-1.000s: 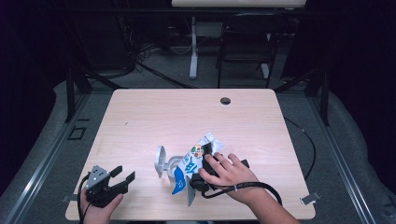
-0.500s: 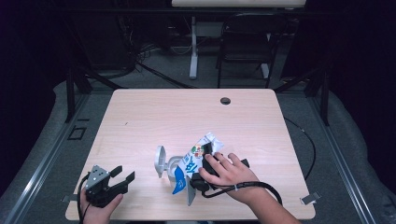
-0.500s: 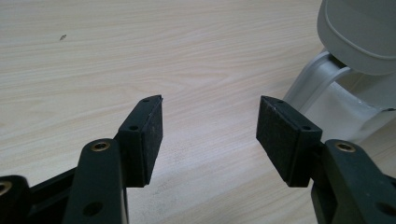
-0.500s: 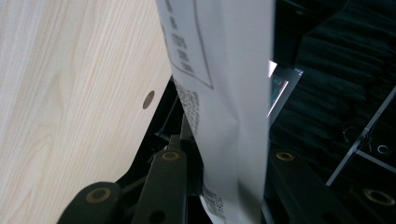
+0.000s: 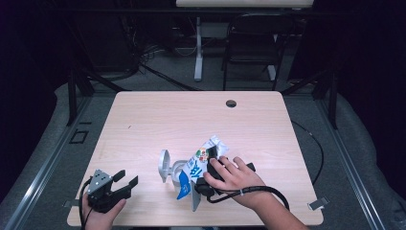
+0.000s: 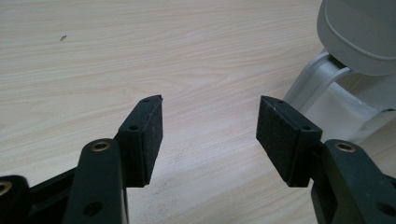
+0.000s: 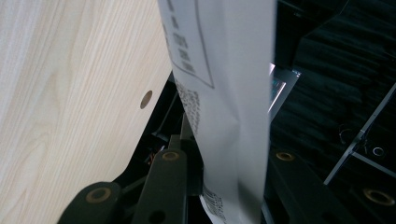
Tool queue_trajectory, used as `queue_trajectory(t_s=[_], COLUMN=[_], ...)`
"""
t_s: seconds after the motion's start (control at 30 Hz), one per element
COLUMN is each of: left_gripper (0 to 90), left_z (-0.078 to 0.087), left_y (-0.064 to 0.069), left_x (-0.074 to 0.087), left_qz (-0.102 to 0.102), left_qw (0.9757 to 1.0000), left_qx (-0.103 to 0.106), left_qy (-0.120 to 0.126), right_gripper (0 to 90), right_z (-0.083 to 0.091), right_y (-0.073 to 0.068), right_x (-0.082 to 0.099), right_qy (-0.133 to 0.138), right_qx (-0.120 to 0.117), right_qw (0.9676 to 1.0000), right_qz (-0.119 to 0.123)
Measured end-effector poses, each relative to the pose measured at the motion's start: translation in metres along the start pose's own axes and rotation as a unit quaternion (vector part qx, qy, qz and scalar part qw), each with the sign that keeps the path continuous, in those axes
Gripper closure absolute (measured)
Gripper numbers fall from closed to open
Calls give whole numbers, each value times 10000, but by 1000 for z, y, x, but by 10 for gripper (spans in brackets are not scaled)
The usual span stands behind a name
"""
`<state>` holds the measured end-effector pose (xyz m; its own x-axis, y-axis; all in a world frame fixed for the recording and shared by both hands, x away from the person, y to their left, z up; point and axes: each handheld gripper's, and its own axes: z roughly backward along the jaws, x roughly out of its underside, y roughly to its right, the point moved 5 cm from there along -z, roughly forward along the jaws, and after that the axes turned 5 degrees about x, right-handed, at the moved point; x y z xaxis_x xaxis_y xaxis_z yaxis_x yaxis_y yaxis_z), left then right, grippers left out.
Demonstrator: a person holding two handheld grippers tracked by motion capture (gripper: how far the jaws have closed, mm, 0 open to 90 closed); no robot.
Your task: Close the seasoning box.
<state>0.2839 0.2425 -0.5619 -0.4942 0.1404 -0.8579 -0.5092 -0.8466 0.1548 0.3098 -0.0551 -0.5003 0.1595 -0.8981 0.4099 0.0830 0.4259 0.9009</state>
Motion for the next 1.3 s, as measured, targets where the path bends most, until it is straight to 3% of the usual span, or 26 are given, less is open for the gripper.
queue_trajectory(t_s=[0.8,0.87,1.03,1.3], left_gripper=[413,414,414,414], left_z=[-1,-1,-1,-1], left_y=[1,1,1,0], left_x=[1,1,1,0], left_qz=[4,18,15,20], left_qw=[10000,10000,10000,10000], left_qx=[7,10,4,5], left_qy=[5,10,3,5], right_gripper=[757,756,755,756], right_z=[1,2,0,1], right_y=[2,3,1,0], right_x=[2,3,2,3], right_qy=[-5,-94,37,-20], right_qx=[91,96,82,68], right_qw=[9999,9998,9999,9999], right_qz=[71,171,72,110])
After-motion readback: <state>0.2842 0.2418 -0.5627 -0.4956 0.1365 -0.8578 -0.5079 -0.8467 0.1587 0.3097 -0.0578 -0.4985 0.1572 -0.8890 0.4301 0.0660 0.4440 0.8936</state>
